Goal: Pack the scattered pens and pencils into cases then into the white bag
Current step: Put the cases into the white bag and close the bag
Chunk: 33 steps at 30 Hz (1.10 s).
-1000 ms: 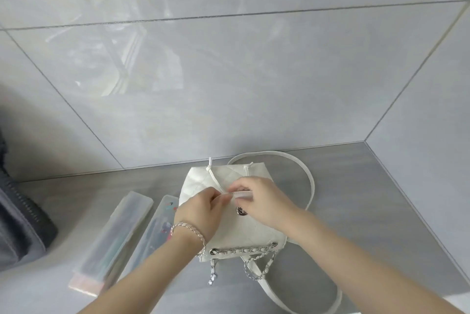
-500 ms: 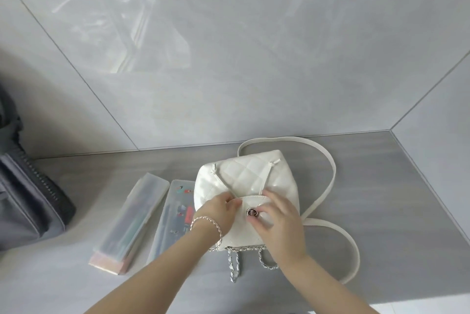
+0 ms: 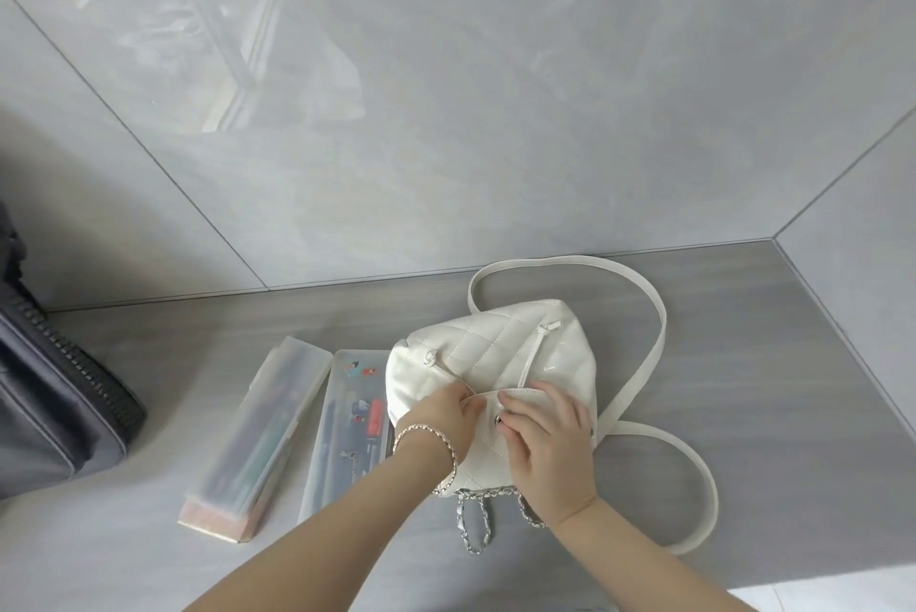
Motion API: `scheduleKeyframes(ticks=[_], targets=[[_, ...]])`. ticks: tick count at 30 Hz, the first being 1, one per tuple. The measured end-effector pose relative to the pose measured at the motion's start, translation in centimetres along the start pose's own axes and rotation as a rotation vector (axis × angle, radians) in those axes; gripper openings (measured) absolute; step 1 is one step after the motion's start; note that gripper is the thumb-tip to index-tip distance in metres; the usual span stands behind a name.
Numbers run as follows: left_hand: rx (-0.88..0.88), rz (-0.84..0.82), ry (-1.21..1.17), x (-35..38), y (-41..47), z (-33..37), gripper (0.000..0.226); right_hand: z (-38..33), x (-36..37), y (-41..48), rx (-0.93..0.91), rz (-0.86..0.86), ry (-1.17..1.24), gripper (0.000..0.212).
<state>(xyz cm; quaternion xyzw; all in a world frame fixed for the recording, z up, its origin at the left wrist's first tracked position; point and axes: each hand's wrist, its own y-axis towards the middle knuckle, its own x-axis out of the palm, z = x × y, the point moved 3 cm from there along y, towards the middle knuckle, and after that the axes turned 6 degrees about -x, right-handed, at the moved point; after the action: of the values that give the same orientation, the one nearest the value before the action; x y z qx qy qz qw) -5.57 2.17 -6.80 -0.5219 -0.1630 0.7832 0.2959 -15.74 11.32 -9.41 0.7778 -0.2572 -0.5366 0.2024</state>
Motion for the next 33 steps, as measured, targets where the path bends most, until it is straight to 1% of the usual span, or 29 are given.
scheduleKeyframes(ticks=[3, 5, 8, 10, 12, 14, 18, 20, 22, 24, 25, 26, 27, 28, 29, 30, 31, 32, 33], targets=[[-0.011, -0.009, 0.038, 0.3, 0.3, -0.1, 0.035, 0.4, 0.4, 0.1, -0.045, -0.111, 0.025, 0.024], [-0.010, -0.003, 0.038, 0.4, 0.2, -0.3, 0.035, 0.9, 0.1, 0.5, -0.009, -0.212, 0.116, 0.022], [0.026, 0.021, -0.002, 0.2, 0.0, -0.7, 0.030, 2.4, -0.7, 1.9, 0.055, -0.386, 0.314, 0.025], [0.053, 0.037, -0.045, 0.1, -0.1, -1.0, 0.025, 2.7, -1.1, 2.7, 0.073, -0.459, 0.360, 0.024], [0.064, 0.025, -0.093, 0.1, -0.2, -1.3, 0.024, 1.9, -1.2, 3.0, 0.072, -0.479, 0.370, 0.022], [0.078, 0.011, -0.143, 0.0, -0.3, -1.6, 0.023, 1.2, -1.3, 2.9, 0.109, -0.488, 0.378, 0.023], [0.115, 0.007, -0.167, -0.2, -0.5, -1.8, 0.024, 0.9, -1.8, 2.6, 0.128, -0.522, 0.371, 0.009], [0.120, 0.003, -0.178, -0.3, -0.6, -1.6, 0.023, 0.7, -2.0, 2.9, 0.147, -0.537, 0.368, 0.010], [0.130, -0.017, -0.221, -0.2, -0.7, -1.8, 0.025, 0.2, -2.4, 3.1, 0.141, -0.529, 0.337, 0.016], [0.157, -0.037, -0.234, -0.3, -0.8, -2.0, 0.029, -0.3, -2.9, 3.2, 0.146, -0.484, 0.308, 0.008], [0.172, -0.049, -0.256, -0.5, -0.8, -2.1, 0.032, -0.4, -3.3, 3.5, 0.198, -0.469, 0.330, 0.011], [0.171, -0.059, -0.332, -0.9, -1.0, -2.2, 0.035, -0.5, -3.9, 3.6, 0.266, -0.500, 0.368, 0.020], [0.139, -0.064, -0.437, -1.3, -1.0, -2.6, 0.041, -0.7, -4.4, 3.7, 0.288, -0.566, 0.418, 0.027], [0.095, -0.084, -0.556, -1.5, -1.1, -2.9, 0.046, -0.9, -4.7, 3.6, 0.264, -0.682, 0.448, 0.028], [0.077, -0.093, -0.615, -1.6, -1.2, -3.2, 0.044, -1.3, -5.2, 3.5, 0.224, -0.818, 0.483, 0.026], [0.127, -0.087, -0.602, -1.7, -1.4, -3.4, 0.035, -1.6, -5.7, 3.2, 0.218, -0.959, 0.528, 0.020], [0.212, -0.063, -0.469, -1.9, -1.9, -3.1, 0.020, -1.9, -5.9, 2.8, 0.265, -1.079, 0.572, 0.012], [0.289, -0.081, -0.288, -1.7, -2.4, -3.0, 0.014, -1.9, -6.1, 2.4, 0.338, -1.138, 0.619, 0.018], [0.356, -0.068, -0.033, -1.5, -2.9, -2.7, 0.035, -1.7, -6.1, 2.3, 0.416, -1.130, 0.641, 0.032]])
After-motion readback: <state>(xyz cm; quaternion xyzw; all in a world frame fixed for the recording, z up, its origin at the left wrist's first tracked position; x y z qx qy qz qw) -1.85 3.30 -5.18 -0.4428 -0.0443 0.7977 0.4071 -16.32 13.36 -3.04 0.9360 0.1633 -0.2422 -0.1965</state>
